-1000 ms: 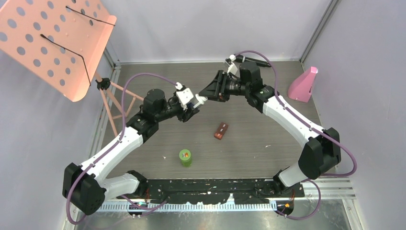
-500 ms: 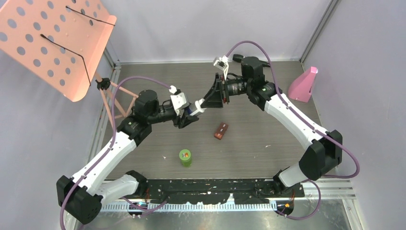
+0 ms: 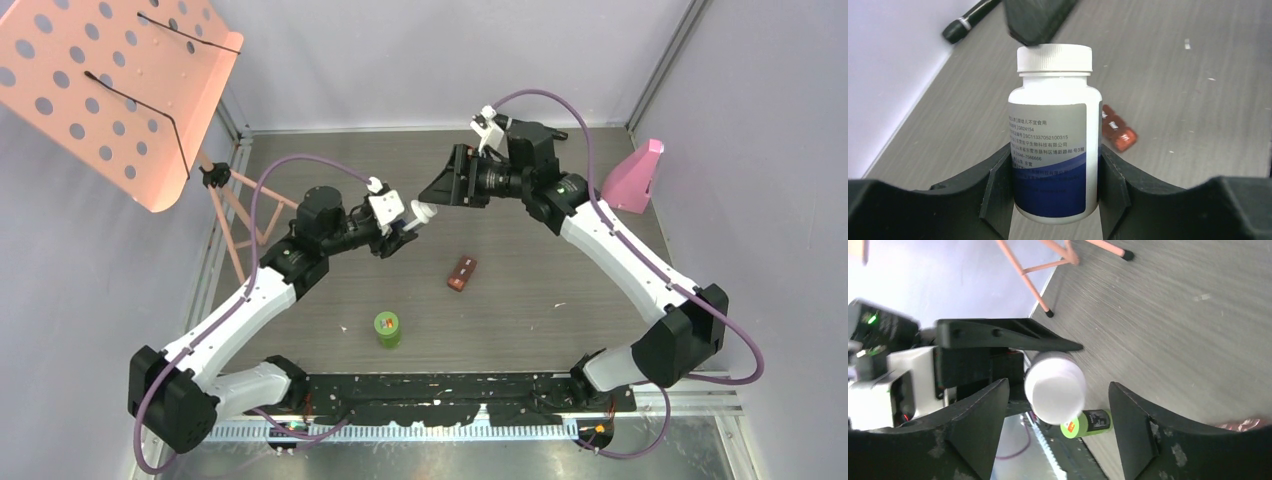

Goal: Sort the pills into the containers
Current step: Unscrew the lid of the pill bottle.

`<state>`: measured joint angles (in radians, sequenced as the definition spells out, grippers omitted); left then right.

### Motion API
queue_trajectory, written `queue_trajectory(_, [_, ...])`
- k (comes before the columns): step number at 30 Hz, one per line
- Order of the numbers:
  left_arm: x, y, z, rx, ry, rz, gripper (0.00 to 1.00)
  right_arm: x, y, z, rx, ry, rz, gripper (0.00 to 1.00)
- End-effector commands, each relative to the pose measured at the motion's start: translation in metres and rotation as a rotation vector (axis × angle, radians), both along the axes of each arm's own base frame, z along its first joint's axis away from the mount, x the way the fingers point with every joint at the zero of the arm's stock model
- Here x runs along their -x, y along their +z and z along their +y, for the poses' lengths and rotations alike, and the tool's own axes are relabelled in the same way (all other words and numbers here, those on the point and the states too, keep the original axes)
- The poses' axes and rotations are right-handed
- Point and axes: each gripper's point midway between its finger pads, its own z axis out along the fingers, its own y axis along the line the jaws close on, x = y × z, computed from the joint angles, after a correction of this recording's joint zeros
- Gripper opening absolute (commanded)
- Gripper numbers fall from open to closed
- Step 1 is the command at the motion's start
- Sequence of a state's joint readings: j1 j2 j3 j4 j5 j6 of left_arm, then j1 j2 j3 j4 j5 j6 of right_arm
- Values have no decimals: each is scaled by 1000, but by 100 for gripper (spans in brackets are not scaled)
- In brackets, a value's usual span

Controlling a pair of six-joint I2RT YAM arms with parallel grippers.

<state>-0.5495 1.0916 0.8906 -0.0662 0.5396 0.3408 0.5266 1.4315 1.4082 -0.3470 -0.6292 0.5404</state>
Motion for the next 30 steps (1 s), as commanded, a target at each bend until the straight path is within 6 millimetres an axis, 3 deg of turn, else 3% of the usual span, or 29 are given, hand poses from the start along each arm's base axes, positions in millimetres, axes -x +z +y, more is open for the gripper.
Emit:
queue_trajectory(1, [-33,24,10,24,147,-138,0,-21,0,-3,-112,-267,224,77])
queue_trajectory(6, [-31,22,9,50,153,-120,0,-27,3,6,-196,-293,278,77])
queue_trajectory(19, [-39,23,14,78,228,-70,0,-19,0,30,-250,-209,323,59])
queue_trajectory(23, [-38,23,15,84,236,-48,0,-17,-2,28,-224,-188,264,37])
queue_trajectory(26, [-24,20,9,77,168,-1,0,-16,8,30,-219,-109,98,12])
queue_trajectory(30, [0,16,3,60,69,91,0,-8,13,28,-175,102,-205,6])
